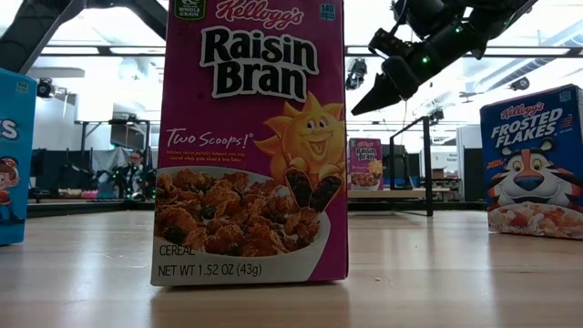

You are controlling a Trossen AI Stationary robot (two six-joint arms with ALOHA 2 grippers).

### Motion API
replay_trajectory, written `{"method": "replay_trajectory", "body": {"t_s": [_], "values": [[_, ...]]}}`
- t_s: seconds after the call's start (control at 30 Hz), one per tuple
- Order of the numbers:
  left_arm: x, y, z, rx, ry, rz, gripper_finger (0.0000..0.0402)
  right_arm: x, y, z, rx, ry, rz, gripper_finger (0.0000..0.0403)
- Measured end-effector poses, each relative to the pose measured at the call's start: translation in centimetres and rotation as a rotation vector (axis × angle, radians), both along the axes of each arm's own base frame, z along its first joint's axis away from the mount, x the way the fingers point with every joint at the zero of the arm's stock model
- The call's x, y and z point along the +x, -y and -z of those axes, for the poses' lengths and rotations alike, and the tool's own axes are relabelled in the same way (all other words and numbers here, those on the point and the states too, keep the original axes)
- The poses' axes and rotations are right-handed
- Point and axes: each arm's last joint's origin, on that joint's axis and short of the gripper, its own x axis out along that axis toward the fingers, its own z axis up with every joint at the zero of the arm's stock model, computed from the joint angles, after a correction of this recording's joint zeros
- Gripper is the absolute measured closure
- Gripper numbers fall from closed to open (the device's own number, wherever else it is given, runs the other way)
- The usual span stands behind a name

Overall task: Stack cereal on shelf
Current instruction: Put the top dark blue cereal box on the shelf Adjust the dark blue cereal box

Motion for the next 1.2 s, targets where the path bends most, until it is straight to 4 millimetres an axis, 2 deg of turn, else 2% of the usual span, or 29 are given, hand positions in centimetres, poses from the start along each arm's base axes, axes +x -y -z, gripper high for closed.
{"method": "replay_trajectory", "body": {"t_s": [0.27,0.6,0.87,1.1,1.2], "values": [[-0.4,-0.5,-0.1,-0.018,0.021,0.016,0.0226,0.0,0.0,0.0,-0.002,0.000,-0.001,0.0394],[-0.3,-0.5,0.0,-0.021,0.034,0.047,0.0197,0.0,0.0,0.0,-0.007,0.003,-0.003,0.0394],[-0.3,-0.5,-0.1,-0.018,0.038,0.046,0.0189,0.0,0.0,0.0,-0.007,0.003,-0.003,0.0394],[-0.9,0.1,-2.0,-0.010,0.065,0.041,0.0189,0.0,0.0,-0.1,0.033,0.016,0.019,0.0394],[-1.3,0.8,-2.9,-0.028,0.058,0.039,0.0189,0.2,0.4,-0.9,0.067,0.030,0.049,0.0394]]}}
